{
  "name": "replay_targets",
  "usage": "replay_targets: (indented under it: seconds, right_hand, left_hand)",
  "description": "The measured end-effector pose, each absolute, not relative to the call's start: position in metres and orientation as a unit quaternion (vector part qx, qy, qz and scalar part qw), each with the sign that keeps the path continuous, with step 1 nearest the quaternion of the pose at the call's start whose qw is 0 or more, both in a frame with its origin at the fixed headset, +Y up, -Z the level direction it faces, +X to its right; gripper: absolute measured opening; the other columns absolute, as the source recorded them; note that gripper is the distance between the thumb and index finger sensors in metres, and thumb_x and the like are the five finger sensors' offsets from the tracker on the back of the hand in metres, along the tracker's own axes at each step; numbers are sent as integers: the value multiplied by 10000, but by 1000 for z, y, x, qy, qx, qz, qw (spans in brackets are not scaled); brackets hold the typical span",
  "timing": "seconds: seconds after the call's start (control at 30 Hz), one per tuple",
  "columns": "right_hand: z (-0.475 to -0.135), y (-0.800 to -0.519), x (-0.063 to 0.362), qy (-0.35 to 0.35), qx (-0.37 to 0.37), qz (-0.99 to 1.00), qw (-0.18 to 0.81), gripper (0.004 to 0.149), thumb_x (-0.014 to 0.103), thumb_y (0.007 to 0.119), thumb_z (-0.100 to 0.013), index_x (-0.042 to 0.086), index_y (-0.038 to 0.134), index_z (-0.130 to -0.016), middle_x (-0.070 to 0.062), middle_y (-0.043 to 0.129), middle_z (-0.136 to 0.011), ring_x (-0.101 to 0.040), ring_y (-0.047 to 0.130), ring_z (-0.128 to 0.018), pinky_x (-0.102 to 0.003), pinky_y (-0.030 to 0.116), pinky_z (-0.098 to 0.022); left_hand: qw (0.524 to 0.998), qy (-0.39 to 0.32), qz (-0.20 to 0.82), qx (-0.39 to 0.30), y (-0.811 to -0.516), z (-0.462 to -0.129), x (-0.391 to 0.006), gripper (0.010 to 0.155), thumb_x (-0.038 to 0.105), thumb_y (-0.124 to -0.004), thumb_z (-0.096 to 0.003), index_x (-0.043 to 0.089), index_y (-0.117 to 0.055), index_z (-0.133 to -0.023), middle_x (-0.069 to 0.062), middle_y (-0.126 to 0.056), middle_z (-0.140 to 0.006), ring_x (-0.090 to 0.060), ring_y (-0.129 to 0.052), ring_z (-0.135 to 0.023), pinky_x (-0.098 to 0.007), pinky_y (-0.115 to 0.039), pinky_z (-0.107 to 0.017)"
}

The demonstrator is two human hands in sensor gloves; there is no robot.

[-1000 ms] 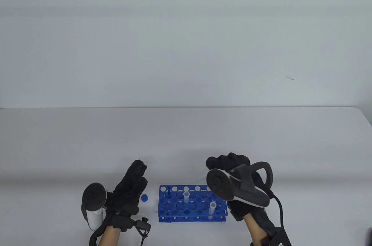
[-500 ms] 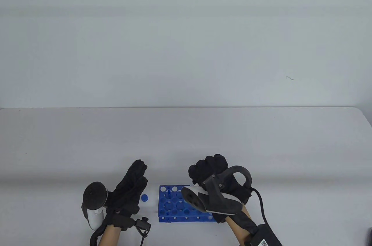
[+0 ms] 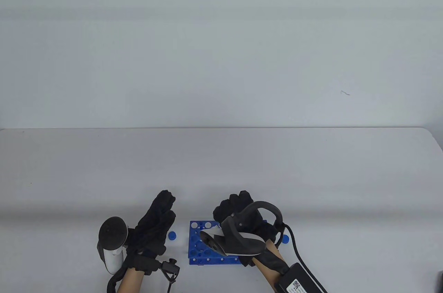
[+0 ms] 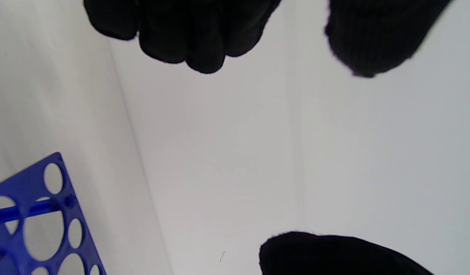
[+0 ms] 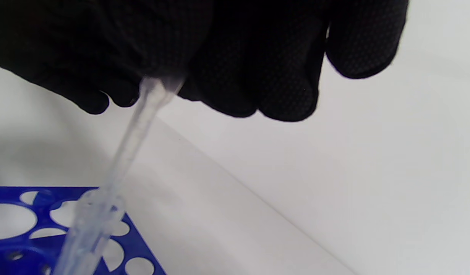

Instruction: Press a plastic transfer pipette bulb to move liquid between test tubes

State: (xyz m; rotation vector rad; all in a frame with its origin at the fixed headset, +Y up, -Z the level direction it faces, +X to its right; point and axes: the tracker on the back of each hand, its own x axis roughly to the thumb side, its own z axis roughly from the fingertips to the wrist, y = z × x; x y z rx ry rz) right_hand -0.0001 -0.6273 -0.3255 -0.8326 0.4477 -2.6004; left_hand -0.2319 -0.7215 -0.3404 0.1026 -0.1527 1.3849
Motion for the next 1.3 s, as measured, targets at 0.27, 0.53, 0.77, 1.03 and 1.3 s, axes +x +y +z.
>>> replay_targets:
  seconds: [0.27, 0.53, 0.77, 1.03, 1.3]
  right_hand:
    - [-329, -639, -3, 142, -296, -924, 195, 396, 339, 819, -328, 281, 881, -715, 57, 1000, -607, -185, 981, -562, -521, 743, -595]
    - [-331, -641, -3, 128, -292, -931, 181, 453, 361, 834, -331, 252, 875, -769, 50, 1003, -622, -189, 982, -565, -528, 740, -596]
    - [-331, -641, -2, 115, -288, -934, 177, 471, 368, 832, -331, 244, 869, -784, 44, 1002, -638, -194, 982, -571, -531, 737, -599]
    - [-332, -641, 1, 116, -284, -938, 163, 469, 367, 831, -332, 243, 871, -783, 42, 1005, -638, -193, 985, -569, -531, 739, -597]
    - [-331, -614, 19, 125, -262, -951, 104, 467, 362, 830, -339, 241, 867, -789, 41, 1003, -644, -195, 984, -576, -532, 738, -599]
  left_hand:
    - [765, -70, 638, 47, -721, -340, -232, 912, 681, -664, -431, 201, -425, -1169, -90, -528, -1210, -338, -516, -1095, -572, -470, -831]
    - [765, -70, 638, 47, -721, -340, -232, 911, 682, -664, -431, 203, -425, -1168, -89, -528, -1209, -338, -516, -1094, -573, -470, -830]
    - [764, -71, 640, 48, -722, -340, -233, 913, 683, -663, -432, 202, -423, -1170, -91, -526, -1210, -339, -514, -1095, -573, -469, -831]
    - [764, -71, 640, 48, -722, -340, -233, 914, 682, -663, -431, 201, -424, -1170, -89, -527, -1210, -339, -516, -1094, -574, -468, -830]
    - [763, -71, 640, 48, -722, -340, -233, 913, 683, -662, -432, 203, -422, -1170, -88, -527, -1210, -337, -515, -1095, -573, -469, -831]
